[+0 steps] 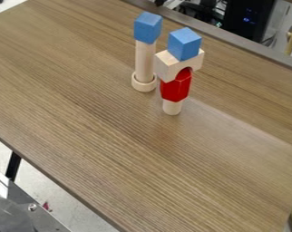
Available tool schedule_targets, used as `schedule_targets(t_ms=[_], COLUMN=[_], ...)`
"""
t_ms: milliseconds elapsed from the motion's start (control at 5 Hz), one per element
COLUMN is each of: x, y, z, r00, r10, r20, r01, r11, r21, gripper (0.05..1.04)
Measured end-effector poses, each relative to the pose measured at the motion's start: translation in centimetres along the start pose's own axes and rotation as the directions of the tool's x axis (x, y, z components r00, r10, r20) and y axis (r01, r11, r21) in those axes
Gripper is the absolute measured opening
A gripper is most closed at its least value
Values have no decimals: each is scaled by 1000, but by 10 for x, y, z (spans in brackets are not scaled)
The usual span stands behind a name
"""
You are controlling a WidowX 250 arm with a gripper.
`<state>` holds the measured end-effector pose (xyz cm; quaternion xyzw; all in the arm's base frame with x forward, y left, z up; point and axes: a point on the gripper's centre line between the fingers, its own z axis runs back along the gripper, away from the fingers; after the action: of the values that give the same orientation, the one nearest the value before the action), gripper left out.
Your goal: Move blue cube from the cylinder to the top of the tower
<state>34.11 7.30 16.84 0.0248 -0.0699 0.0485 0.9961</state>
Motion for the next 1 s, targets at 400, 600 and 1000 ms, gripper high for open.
schedule_targets(t_ms=[400, 600, 1000], x=[1, 4, 5], y=[-5, -4, -9], z=[-28, -39, -47], r00=[998, 996, 995], r10=[5, 11, 22], r20=[-64, -84, -95], r01=[-5, -11, -24], r11=[1000, 1000, 1000], r21=[-6, -4, -19], gripper=[1000, 1000, 691])
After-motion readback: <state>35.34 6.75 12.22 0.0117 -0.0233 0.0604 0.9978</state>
